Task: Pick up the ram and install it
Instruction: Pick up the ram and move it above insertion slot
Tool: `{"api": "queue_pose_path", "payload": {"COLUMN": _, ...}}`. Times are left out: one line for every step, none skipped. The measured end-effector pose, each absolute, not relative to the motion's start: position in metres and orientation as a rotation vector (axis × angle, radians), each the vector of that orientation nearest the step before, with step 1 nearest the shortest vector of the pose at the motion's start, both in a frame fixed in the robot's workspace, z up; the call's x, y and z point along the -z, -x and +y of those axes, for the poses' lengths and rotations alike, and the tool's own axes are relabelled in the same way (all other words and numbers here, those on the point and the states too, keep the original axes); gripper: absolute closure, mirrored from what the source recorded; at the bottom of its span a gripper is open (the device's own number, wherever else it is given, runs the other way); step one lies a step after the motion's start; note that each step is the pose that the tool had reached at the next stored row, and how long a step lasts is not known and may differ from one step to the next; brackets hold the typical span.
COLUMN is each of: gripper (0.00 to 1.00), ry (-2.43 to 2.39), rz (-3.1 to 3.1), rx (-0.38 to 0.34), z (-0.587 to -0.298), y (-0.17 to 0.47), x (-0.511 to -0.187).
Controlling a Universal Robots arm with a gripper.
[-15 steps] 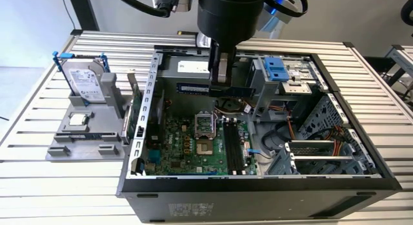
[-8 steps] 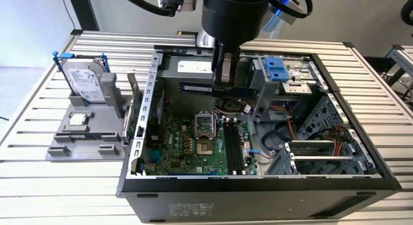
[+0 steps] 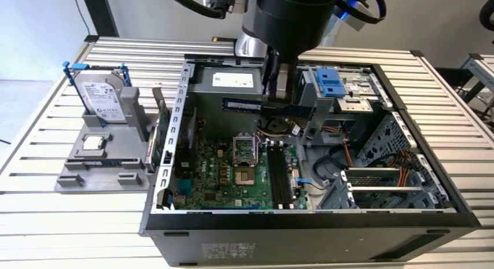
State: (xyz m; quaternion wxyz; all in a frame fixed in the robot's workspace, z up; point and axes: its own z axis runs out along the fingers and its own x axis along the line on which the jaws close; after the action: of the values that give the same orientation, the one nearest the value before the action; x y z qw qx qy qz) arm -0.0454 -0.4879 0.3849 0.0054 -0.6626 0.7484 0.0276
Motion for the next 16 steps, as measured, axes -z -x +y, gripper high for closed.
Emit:
{"api": "queue_pose_path", "payload": {"gripper": 1.00, "ry": 2.075, "rz": 2.344, "rx": -0.089, "z": -0.488, "y": 0.043, "x": -0.385}}
{"api": "queue_pose_path", "payload": {"gripper": 1.00, "ry": 2.076, "rz": 2.345, "rx": -0.091, "z": -0.488, "y": 0.040, "x": -0.385}}
{"api": "queue_pose_path", "payload": {"gripper": 1.00, "ry": 2.077, "rz": 2.346, "rx": -0.092, "z": -0.488, "y": 0.038, "x": -0.385}}
{"api": "queue_pose_path", "payload": {"gripper": 1.00, "ry": 2.078, "rz": 2.347, "rx": -0.094, "z": -0.488, "y": 0.035, "x": -0.385}}
{"api": "queue_pose_path", "payload": {"gripper": 1.00, "ry": 2.079, "rz": 2.348, "rx": -0.096, "z": -0.488, "y": 0.032, "x": -0.385}}
{"api": "queue_pose_path", "payload": {"gripper": 1.00, "ry": 2.079, "rz": 2.349, "rx": -0.097, "z": -0.488, "y": 0.028, "x": -0.385}}
{"api": "queue_pose_path", "payload": {"gripper": 1.00, "ry": 2.079, "rz": 2.349, "rx": -0.098, "z": -0.488, "y": 0.025, "x": -0.385}}
{"api": "queue_pose_path", "payload": {"gripper": 1.00, "ry": 2.080, "rz": 2.350, "rx": -0.098, "z": -0.488, "y": 0.022, "x": -0.385}}
{"api": "queue_pose_path", "payload": {"gripper": 1.00, "ry": 2.080, "rz": 2.350, "rx": -0.099, "z": -0.488, "y": 0.019, "x": -0.385}}
{"api": "queue_pose_path", "payload": {"gripper": 1.00, "ry": 2.080, "rz": 2.350, "rx": -0.099, "z": -0.488, "y": 0.016, "x": -0.385}}
{"api": "queue_pose_path", "payload": {"gripper": 1.00, "ry": 2.080, "rz": 2.350, "rx": -0.099, "z": -0.488, "y": 0.013, "x": -0.385}}
{"api": "queue_pose_path", "payload": {"gripper": 1.00, "ry": 2.080, "rz": 2.350, "rx": -0.100, "z": -0.488, "y": 0.009, "x": -0.385}}
{"api": "queue_pose_path", "payload": {"gripper": 1.00, "ry": 2.080, "rz": 2.350, "rx": -0.100, "z": -0.488, "y": 0.006, "x": -0.385}}
{"api": "queue_pose_path", "payload": {"gripper": 1.00, "ry": 2.080, "rz": 2.350, "rx": -0.100, "z": -0.488, "y": 0.003, "x": -0.385}}
{"api": "queue_pose_path", "payload": {"gripper": 1.00, "ry": 2.080, "rz": 2.351, "rx": -0.100, "z": -0.488, "y": 0.000, "x": -0.385}}
{"api": "queue_pose_path", "payload": {"gripper": 1.00, "ry": 2.080, "rz": 2.351, "rx": -0.100, "z": -0.488, "y": -0.003, "x": -0.385}}
